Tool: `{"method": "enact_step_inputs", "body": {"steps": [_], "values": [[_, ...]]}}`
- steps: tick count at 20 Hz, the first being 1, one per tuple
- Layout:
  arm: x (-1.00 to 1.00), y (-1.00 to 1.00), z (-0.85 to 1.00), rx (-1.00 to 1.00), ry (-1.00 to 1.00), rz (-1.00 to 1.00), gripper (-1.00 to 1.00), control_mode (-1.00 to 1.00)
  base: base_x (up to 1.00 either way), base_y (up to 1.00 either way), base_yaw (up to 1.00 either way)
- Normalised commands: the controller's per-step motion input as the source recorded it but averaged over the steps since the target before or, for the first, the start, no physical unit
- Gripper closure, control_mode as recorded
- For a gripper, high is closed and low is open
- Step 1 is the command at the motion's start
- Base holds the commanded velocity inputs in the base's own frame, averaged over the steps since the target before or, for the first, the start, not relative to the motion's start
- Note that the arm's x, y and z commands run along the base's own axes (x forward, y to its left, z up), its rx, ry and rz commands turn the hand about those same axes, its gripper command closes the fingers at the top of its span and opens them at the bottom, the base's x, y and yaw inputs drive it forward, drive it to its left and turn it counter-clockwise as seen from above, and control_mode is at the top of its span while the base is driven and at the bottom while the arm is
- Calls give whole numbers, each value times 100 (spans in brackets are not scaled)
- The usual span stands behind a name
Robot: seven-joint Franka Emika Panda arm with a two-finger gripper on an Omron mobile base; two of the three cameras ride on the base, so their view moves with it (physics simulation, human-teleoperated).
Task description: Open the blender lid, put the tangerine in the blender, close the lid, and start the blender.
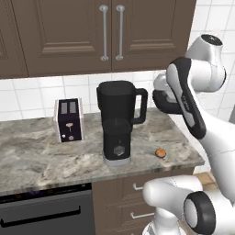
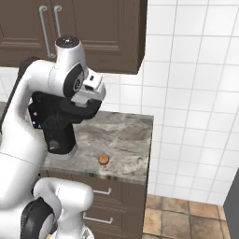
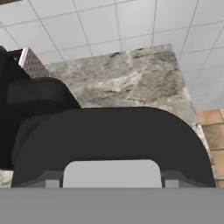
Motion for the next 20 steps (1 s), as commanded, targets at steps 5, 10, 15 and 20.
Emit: {"method": "enact_step_inputs", "body": {"steps": [5, 10, 15, 20], "values": [[53, -100, -91, 2, 9, 0, 100, -100, 0, 0, 0], [80, -91, -82, 0, 14, 0, 100, -100, 0, 0, 0], [83, -45, -50, 0, 17, 0, 100, -100, 0, 0, 0], [64, -18, -55, 0, 17, 2, 100, -100, 0, 0, 0]]}}
